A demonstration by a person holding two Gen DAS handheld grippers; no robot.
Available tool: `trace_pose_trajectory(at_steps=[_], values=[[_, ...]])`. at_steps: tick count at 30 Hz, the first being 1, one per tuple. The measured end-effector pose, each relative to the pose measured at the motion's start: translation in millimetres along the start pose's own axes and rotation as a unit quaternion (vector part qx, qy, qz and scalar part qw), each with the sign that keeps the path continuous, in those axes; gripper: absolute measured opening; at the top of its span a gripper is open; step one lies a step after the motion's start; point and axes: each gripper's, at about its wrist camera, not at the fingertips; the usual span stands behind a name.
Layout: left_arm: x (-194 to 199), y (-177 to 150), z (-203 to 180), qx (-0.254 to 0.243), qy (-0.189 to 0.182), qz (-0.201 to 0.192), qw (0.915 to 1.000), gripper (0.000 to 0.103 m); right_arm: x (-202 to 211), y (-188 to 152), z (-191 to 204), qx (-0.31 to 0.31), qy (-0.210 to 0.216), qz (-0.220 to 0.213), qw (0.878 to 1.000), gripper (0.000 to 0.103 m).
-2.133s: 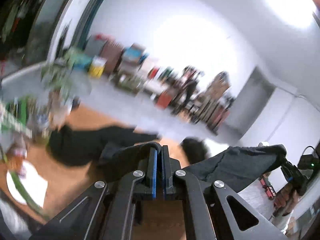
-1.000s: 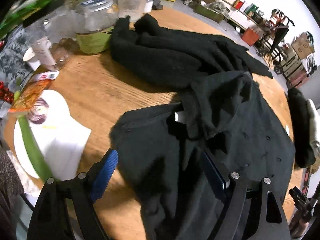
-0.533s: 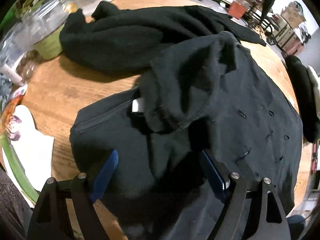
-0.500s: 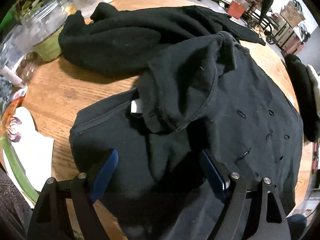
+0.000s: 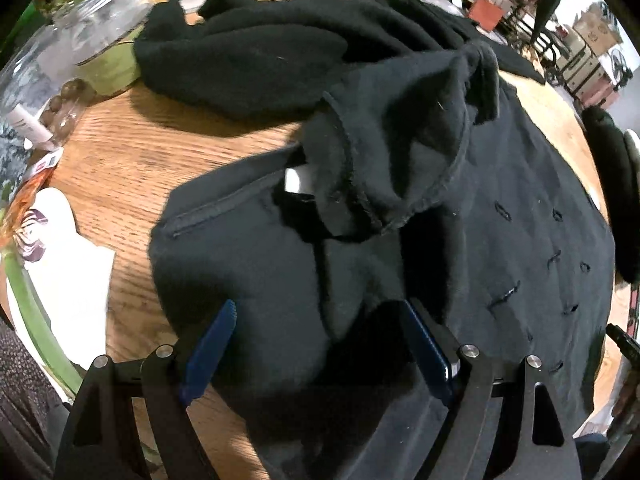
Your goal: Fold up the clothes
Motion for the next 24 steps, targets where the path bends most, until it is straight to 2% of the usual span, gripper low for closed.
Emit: trace_pose_trajectory(at_steps=[4, 5, 7, 8, 9, 10, 11, 12, 13, 14, 15, 16, 17, 18, 21, 23, 24], values=[[-11, -3, -23, -0.038, 0.047, 0.010, 0.9981, 0.084, -10, 0, 10, 0.015, 0.025, 0.019, 0.999, 0.066], [-11, -3, -26, -0.044, 0.049, 0.009, 0.9978, 0.084, -10, 1, 14, 0.022, 0.028, 0.017, 0.999, 0.059], [-10, -4, -32, -0.053, 0.046, 0.007, 0.9975, 0.084, -5, 4, 20, 0.034, 0.036, 0.007, 0.999, 0.035], [-9, -5, -34, -0.055, 0.043, 0.006, 0.9976, 0.084, 1, 6, 19, 0.029, 0.048, -0.005, 0.998, 0.006], [-8, -5, -35, -0.054, 0.039, 0.004, 0.9977, 0.084, 8, 9, 18, 0.025, 0.058, -0.021, 0.998, 0.007], [-7, -4, -36, -0.053, 0.036, 0.003, 0.9979, 0.084, 25, 12, 15, 0.022, 0.063, -0.059, 0.996, 0.007], [-5, -3, -36, -0.050, 0.028, 0.002, 0.9984, 0.084, 52, 17, 9, 0.018, 0.065, -0.119, 0.991, 0.006], [-3, -2, -36, -0.047, 0.017, -0.001, 0.9987, 0.084, 78, 19, 1, 0.006, 0.060, -0.175, 0.983, 0.006], [-1, -1, -36, -0.046, 0.008, -0.006, 0.9989, 0.084, 106, 20, -11, -0.020, 0.034, -0.239, 0.970, 0.006], [2, -1, -37, -0.045, -0.001, -0.013, 0.9989, 0.084, 125, 18, -23, -0.047, -0.018, -0.288, 0.956, 0.007], [6, 0, -38, -0.046, -0.011, -0.021, 0.9987, 0.084, 130, 17, -30, -0.065, -0.075, -0.304, 0.948, 0.013], [11, 1, -39, -0.047, -0.021, -0.031, 0.9982, 0.084, 136, 15, -38, -0.083, -0.132, -0.318, 0.935, 0.024], [16, 1, -41, -0.050, -0.026, -0.044, 0.9974, 0.084, 136, 13, -43, -0.094, -0.156, -0.318, 0.930, 0.054], [22, 1, -43, -0.053, -0.026, -0.059, 0.9965, 0.084, 126, 10, -47, -0.091, -0.126, -0.296, 0.943, 0.066], [37, 3, -51, -0.060, -0.038, -0.100, 0.9925, 0.084, 96, 2, -53, -0.083, -0.034, -0.217, 0.972, 0.068], [44, 7, -61, -0.070, -0.033, -0.129, 0.9886, 0.084, 76, -3, -52, -0.075, 0.017, -0.162, 0.984, 0.070], [46, 13, -65, -0.077, -0.025, -0.146, 0.9860, 0.084, 69, -2, -51, -0.066, 0.021, -0.150, 0.986, 0.073]])
Point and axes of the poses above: each gripper's, at about its wrist camera, not at the fingertips, and x roughly against the way its jaws point, z to its left, y to its top, and after that the axes turned 6 degrees about x, right-handed
